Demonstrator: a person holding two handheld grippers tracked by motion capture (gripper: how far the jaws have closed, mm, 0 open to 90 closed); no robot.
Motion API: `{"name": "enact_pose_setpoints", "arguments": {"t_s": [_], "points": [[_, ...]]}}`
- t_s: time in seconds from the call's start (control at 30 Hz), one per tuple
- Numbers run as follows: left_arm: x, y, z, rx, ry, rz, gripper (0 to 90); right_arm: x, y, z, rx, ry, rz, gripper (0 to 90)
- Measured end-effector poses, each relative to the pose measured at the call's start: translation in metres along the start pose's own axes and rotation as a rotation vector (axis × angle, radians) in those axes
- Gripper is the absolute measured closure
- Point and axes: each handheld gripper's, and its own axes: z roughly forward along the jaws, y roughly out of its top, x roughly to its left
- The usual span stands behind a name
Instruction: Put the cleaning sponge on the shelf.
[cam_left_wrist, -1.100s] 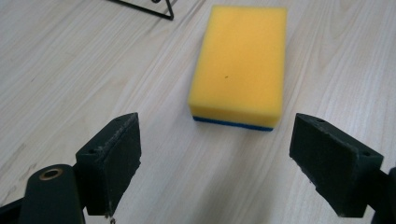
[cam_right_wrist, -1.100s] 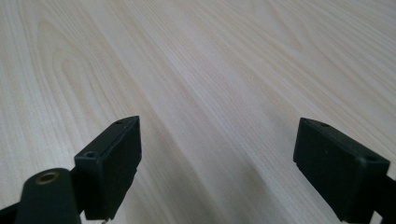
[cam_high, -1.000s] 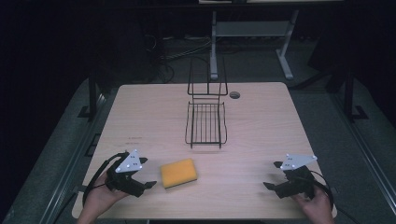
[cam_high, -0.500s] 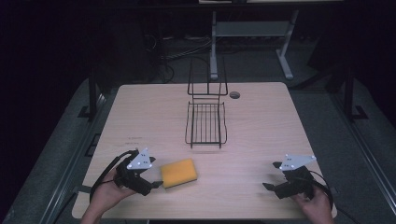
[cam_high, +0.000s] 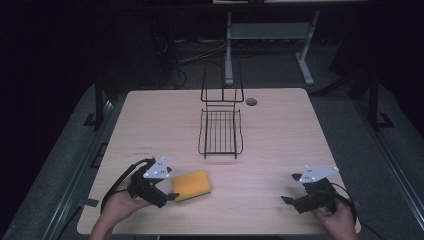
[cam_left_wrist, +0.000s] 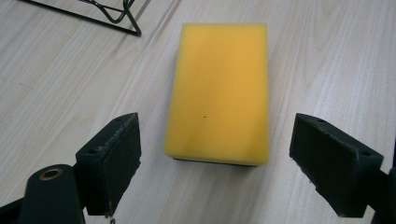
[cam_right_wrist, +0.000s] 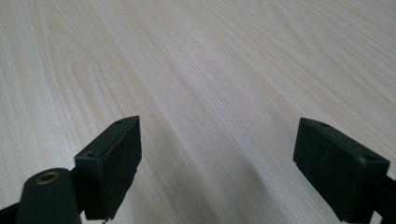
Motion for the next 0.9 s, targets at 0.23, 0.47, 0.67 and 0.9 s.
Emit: {"name": "enact_pose_setpoints", "arguments": {"t_s": [0.23,0.47,0.67,0.9], "points": [[0.001,0.002,0.005,0.013,-0.015,-0.002,16.2,0.000,0.000,0.000,0.003,0.002,-0.007,15.0],[0.002,0.005,0.012,0.025,-0.031,0.001,16.1,0.001,0.001,0.000,0.003,0.009,-0.008,14.9],[0.003,0.009,0.016,0.034,-0.043,0.007,16.1,0.002,0.001,0.001,0.005,0.010,-0.008,15.0],[0.005,0.016,0.021,0.055,-0.061,0.019,16.1,0.002,0.001,0.001,0.005,0.014,-0.009,15.0]]}}
